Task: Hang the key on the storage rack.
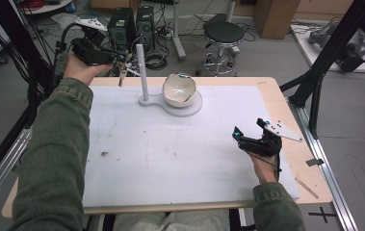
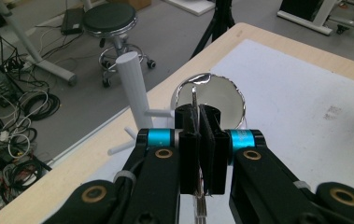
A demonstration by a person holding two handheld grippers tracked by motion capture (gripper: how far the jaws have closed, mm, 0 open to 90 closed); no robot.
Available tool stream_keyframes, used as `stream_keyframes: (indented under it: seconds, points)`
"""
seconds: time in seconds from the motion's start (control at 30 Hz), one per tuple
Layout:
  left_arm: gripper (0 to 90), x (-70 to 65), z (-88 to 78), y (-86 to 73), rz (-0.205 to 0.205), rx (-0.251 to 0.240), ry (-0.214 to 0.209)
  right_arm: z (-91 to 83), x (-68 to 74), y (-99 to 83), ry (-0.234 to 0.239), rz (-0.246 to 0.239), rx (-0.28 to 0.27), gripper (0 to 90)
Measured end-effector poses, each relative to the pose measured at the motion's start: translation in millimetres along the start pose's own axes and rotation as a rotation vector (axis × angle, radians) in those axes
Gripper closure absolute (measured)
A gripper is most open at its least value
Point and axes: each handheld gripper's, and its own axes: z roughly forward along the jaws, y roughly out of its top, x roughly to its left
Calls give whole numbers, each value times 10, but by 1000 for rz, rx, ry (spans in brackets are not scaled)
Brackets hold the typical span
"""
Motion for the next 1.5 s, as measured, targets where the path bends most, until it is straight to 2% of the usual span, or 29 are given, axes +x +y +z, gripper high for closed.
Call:
stream_keyframes:
  seconds: [0.07,0.23,0.37,0.53,0.73,1.07,1.4,1.5]
  points:
    - [863,3,41,32,12,5,1,-5,0,-1,0,-2,0,4]
    - [863,32,131,73,12,13,7,-26,-12,-3,-4,-2,-4,4]
    - [863,94,205,63,-8,4,38,-34,-11,-4,-3,-3,-3,4]
    - [864,79,323,77,4,6,85,-50,-7,-4,2,-1,-4,4]
    - [863,70,496,60,13,57,83,-59,-13,-7,1,3,0,4]
    - [863,69,635,66,11,69,97,-102,-22,-15,-4,3,-6,4]
    - [863,93,665,70,-29,28,104,-117,-34,-22,-9,9,-7,5]
    - [863,97,682,71,-43,20,88,-118,-33,-22,-11,9,-6,4]
